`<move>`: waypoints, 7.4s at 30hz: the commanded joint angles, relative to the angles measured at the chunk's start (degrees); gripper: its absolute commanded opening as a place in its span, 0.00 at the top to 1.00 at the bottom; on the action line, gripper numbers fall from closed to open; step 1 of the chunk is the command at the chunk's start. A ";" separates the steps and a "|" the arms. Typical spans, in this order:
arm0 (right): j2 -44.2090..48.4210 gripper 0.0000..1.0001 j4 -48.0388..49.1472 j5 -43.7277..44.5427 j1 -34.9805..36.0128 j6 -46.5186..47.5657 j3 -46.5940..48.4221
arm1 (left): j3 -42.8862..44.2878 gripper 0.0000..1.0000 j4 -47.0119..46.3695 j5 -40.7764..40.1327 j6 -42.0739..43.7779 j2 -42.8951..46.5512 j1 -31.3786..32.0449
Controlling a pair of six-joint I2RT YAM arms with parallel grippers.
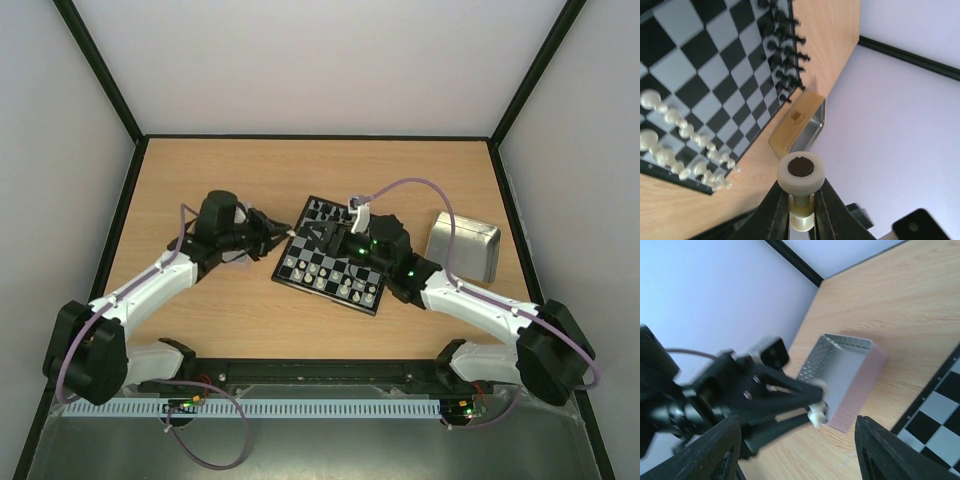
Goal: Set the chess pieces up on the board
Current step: Place the chess piece on the chessboard, then adjust the storage box at the center of the board.
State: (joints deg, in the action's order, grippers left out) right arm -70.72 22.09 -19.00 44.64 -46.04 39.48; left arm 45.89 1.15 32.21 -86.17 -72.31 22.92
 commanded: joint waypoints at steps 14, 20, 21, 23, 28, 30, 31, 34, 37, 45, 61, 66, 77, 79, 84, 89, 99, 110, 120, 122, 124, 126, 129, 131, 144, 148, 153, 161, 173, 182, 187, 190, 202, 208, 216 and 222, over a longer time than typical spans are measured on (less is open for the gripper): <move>5.22 0.50 -1.68 -3.60 0.70 2.00 -3.68 | -9.31 0.88 -22.28 -3.07 -22.13 2.47 9.66; 3.22 0.65 -2.29 -4.12 0.74 2.80 -2.74 | -9.43 0.88 -22.99 -3.03 -22.69 2.25 10.08; 2.83 0.66 -2.28 -3.93 0.73 2.80 -2.35 | -9.42 0.88 -22.99 -3.02 -22.73 2.22 10.12; 1.96 0.67 -2.51 -3.65 0.79 2.70 -1.71 | -9.47 0.88 -22.95 -2.97 -22.81 2.11 10.20; -0.07 0.68 -2.87 -2.61 0.79 3.20 -0.44 | -9.55 0.88 -23.53 -2.56 -23.10 1.79 10.30; -0.78 0.69 -2.86 -2.48 0.75 3.40 0.20 | -9.45 0.88 -23.65 -2.38 -23.10 1.66 10.45; -1.01 0.70 -2.90 -2.38 0.76 3.62 0.54 | -9.39 0.88 -23.57 -2.40 -23.07 1.65 10.52; -1.88 0.73 -3.58 -1.56 0.71 4.08 1.71 | -9.25 0.88 -23.48 -2.15 -23.00 1.50 10.65; -2.51 0.77 -4.31 -0.95 0.79 4.50 2.49 | -9.16 0.88 -23.34 -2.02 -22.82 1.41 10.83; -2.79 0.98 -8.67 2.77 0.84 4.70 4.27 | -8.36 0.79 -21.83 -2.06 -20.76 1.59 10.84; -3.02 0.98 -64.95 19.36 1.09 11.00 23.00 | 3.57 0.24 15.29 -33.36 31.37 12.29 11.06; -6.51 0.98 -70.93 17.75 4.51 12.28 27.36 | 2.15 0.24 17.25 -36.41 45.41 13.00 10.94; -18.69 0.98 -73.84 14.30 9.22 13.99 30.70 | -2.89 0.24 16.87 -40.69 55.21 17.10 10.89; -20.46 0.98 -73.17 13.78 9.23 14.42 30.67 | -3.72 0.24 16.19 -40.33 55.40 17.81 10.85; -23.61 0.98 -71.48 13.05 9.30 13.64 31.18 | -5.39 0.24 15.03 -39.57 55.58 18.29 10.81; -25.81 0.98 -70.60 13.29 9.26 13.61 30.25 | -5.90 0.24 15.11 -39.69 55.72 18.09 10.79; -28.11 0.97 -68.62 13.18 9.30 13.87 29.82 | -5.66 0.23 15.44 -39.50 55.34 16.74 10.81; -27.81 0.77 -68.89 13.59 9.28 13.36 30.29 | -6.03 0.22 15.93 -38.54 53.83 15.89 10.82; -22.06 0.67 -69.04 19.91 9.27 10.72 31.69 | -4.98 0.22 18.41 -41.22 50.38 15.97 9.83; -19.57 0.62 -68.00 22.83 9.32 10.00 31.44 | -4.69 0.22 19.15 -40.51 49.83 15.24 8.86; -17.09 0.59 -66.32 24.93 9.25 8.40 30.69 | -4.06 0.22 20.44 -39.33 49.79 13.91 7.27; -14.65 0.56 -63.66 26.42 9.21 7.48 29.09 | -3.20 0.24 21.99 -37.16 50.20 11.89 4.19; -12.03 0.55 -59.84 28.17 9.23 7.06 26.20 | -1.69 0.29 24.45 -34.01 52.10 7.17 -0.31; -11.13 0.55 -57.35 29.29 9.14 7.31 24.85 | -0.41 0.34 25.61 -32.30 54.28 3.55 -3.31; -15.75 0.55 -48.81 28.76 7.82 12.09 24.03 | 19.78 0.21 30.89 -35.24 68.64 -17.43 -18.10; -16.48 0.55 -48.43 26.81 7.30 13.23 24.42 | 25.67 0.17 35.24 -43.46 74.00 -26.02 -18.53; -15.97 0.55 -48.51 26.56 6.01 14.45 24.32 | 27.16 0.28 37.41 -45.65 73.20 -32.75 -21.07; -16.99 0.55 -48.59 25.05 3.35 14.49 24.98 | 26.04 0.67 38.50 -41.86 68.44 -33.07 -23.39; -20.05 0.55 -49.22 22.14 2.29 14.56 26.78 | 16.23 0.94 38.23 -41.08 62.04 -24.42 -24.66; -18.96 0.55 -49.16 21.39 2.30 13.47 25.52 | 3.36 0.82 32.76 -34.10 48.74 -14.15 -25.41; -18.21 0.55 -48.52 21.15 2.29 12.83 24.66 | 5.43 0.46 33.25 -38.30 52.27 -12.20 -25.47; -17.56 0.55 -47.62 21.11 2.33 12.67 23.80 | 11.91 0.33 34.90 -40.30 62.10 -14.51 -25.34; -18.14 0.55 -48.85 20.37 2.26 12.81 25.29 | 29.98 0.24 34.65 -29.29 83.09 -32.55 -24.24; -17.57 0.55 -47.38 19.44 2.30 11.14 24.55 | 32.29 0.33 36.14 -29.13 85.96 -36.73 -24.24; -17.96 0.56 -47.40 19.12 2.29 11.21 24.91 | 33.20 0.56 38.00 -32.15 82.42 -37.47 -24.41; -18.12 0.56 -47.70 18.67 2.29 11.79 24.69 | 28.21 0.68 37.42 -35.45 79.85 -34.10 -24.41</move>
State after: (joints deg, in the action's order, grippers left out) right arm -89.97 -26.22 -0.49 47.18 -34.48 63.90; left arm 77.19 36.91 -0.54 -4.14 -109.36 -1.52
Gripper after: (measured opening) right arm 0.444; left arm 0.357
